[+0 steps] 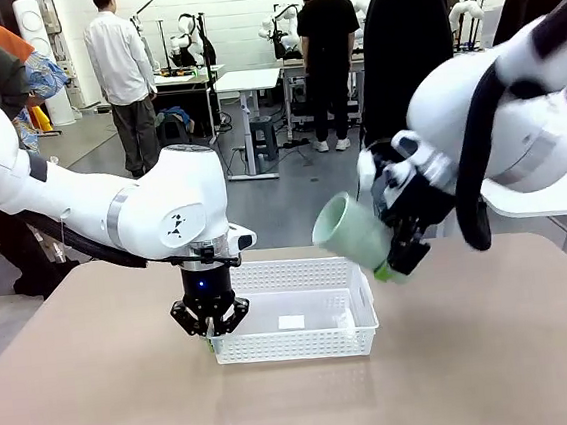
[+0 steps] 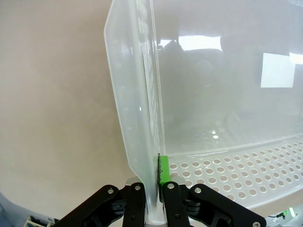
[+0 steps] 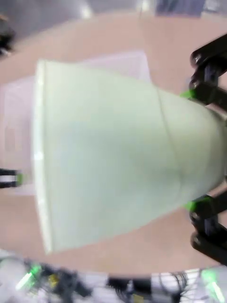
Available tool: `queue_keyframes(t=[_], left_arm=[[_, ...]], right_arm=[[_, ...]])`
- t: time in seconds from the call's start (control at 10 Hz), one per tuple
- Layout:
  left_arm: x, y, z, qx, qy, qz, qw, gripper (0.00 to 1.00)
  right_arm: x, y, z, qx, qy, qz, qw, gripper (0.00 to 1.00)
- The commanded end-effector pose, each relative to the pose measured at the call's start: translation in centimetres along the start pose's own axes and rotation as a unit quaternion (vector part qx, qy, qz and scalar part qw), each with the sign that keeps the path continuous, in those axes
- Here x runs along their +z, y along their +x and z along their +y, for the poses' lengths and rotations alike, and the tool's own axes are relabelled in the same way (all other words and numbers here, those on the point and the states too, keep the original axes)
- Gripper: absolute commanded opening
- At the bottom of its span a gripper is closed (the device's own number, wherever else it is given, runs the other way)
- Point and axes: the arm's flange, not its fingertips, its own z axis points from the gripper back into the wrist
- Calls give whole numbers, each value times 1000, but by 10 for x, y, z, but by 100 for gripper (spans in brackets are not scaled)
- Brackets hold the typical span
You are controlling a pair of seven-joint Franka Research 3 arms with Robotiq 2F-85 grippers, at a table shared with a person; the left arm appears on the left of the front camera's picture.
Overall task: Clean and organize the cups into the basket.
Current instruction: Pick up the Organizing basket and move it to the center of the table, then pick up the Reusable plastic cup from the right side of the table and place it inside the Organizing basket.
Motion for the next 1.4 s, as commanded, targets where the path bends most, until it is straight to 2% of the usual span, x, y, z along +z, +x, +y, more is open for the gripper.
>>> queue_keyframes(t=[0.0,0.2,0.5,0.6,0.7,1.3], left_arm=[[-2,-1,0,-2,3,2,1000,0],[-2,-1,0,-2,3,2,1000,0],[-2,-1,0,-2,3,2,1000,0],[-2,-1,0,-2,3,2,1000,0],[-2,-1,0,-2,3,2,1000,0],[-2,-1,0,-2,3,2,1000,0]], right_arm=[[-14,10,-16,-10,23,80,996,79],[-34,27,-11,12,34,111,993,79],[-42,34,-6,21,44,146,988,79],[-42,23,-2,24,49,142,988,79],[-46,30,-1,29,40,129,990,79],[-46,30,-1,29,40,129,990,79]])
